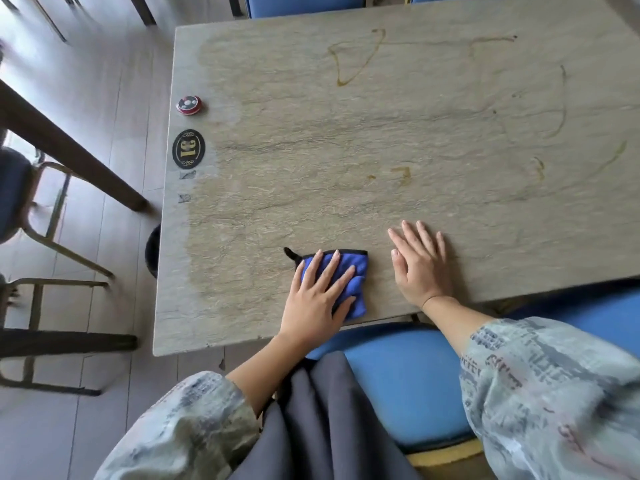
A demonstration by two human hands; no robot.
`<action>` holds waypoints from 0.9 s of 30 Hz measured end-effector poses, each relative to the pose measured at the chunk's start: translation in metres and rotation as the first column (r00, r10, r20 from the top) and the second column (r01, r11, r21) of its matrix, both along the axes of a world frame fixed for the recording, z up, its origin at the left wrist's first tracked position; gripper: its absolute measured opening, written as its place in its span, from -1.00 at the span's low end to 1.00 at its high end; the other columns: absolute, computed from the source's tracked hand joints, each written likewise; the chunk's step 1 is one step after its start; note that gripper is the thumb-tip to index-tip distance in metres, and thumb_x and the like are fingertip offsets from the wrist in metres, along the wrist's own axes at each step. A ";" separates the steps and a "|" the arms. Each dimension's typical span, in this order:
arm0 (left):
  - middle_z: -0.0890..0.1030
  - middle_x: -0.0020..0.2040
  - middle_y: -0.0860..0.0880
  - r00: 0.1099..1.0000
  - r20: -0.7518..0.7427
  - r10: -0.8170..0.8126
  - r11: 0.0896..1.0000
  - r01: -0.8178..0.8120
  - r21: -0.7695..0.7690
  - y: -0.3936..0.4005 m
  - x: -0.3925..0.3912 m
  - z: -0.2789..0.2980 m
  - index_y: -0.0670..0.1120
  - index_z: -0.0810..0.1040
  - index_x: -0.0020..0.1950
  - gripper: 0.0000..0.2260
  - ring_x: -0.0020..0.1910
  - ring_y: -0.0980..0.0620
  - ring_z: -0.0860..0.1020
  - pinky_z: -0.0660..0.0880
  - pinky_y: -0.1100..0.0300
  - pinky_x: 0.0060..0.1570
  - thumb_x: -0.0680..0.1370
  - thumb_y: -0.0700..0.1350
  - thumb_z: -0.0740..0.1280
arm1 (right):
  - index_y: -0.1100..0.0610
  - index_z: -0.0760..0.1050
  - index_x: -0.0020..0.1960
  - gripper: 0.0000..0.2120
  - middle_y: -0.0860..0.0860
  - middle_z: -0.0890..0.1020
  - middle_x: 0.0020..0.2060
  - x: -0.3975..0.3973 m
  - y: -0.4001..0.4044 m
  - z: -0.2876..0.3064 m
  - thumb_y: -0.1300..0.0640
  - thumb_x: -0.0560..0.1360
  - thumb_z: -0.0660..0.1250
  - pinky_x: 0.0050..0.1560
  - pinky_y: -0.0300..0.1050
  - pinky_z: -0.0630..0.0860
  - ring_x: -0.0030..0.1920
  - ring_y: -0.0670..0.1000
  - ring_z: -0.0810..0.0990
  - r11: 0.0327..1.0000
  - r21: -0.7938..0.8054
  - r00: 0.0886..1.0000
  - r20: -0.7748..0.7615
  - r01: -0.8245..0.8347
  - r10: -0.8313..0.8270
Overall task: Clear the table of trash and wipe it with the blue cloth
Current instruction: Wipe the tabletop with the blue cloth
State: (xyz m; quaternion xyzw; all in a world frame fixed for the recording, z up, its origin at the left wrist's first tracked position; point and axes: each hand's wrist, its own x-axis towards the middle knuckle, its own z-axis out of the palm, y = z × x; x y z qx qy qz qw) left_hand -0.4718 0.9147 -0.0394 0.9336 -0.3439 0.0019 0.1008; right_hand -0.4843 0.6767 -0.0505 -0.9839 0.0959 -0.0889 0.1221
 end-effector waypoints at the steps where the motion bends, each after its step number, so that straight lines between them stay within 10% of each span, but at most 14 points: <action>1: 0.30 0.50 -0.02 1.000 0.010 -0.004 1.000 0.004 -0.003 0.005 0.002 0.000 0.11 0.37 0.43 -0.59 0.51 -0.17 0.18 0.16 -0.13 0.43 0.59 0.15 0.16 | -0.04 0.39 0.40 -0.56 0.01 0.38 0.42 0.000 0.000 -0.001 -0.05 0.57 0.02 0.42 0.28 0.08 0.47 0.12 0.24 1.000 0.000 1.000 -0.001 0.000 0.000; 13: 0.28 0.50 -0.09 0.968 0.009 0.250 0.967 -0.250 0.054 0.109 0.010 0.010 0.02 0.37 0.45 -0.53 0.50 -0.20 0.16 0.18 -0.17 0.41 0.58 0.15 0.09 | -0.05 0.44 0.36 -0.58 0.02 0.41 0.40 0.000 -0.003 0.001 -0.06 0.57 0.06 0.44 0.26 0.07 0.46 0.13 0.25 0.997 0.074 1.000 0.017 -0.003 0.002; 24: 0.26 0.51 -0.08 1.000 -0.002 -0.001 0.996 0.001 0.086 -0.080 0.019 0.003 0.07 0.31 0.48 -0.49 0.50 -0.23 0.17 0.12 -0.24 0.42 0.58 0.24 0.10 | 0.20 0.50 0.29 -0.59 0.14 0.49 0.32 0.006 -0.080 0.002 0.05 0.54 0.11 0.35 0.09 0.30 0.35 0.15 0.41 0.963 0.179 0.979 0.081 -0.200 0.189; 27: 0.29 0.50 -0.02 0.973 -0.019 0.230 0.973 -0.229 0.032 -0.125 0.021 0.007 0.10 0.34 0.45 -0.54 0.51 -0.15 0.17 0.17 -0.19 0.41 0.57 0.19 0.12 | 0.23 0.47 0.31 -0.56 0.16 0.47 0.34 0.014 -0.124 0.004 0.04 0.55 0.08 0.44 0.10 0.13 0.40 0.16 0.36 0.973 0.140 0.983 0.047 -0.184 0.179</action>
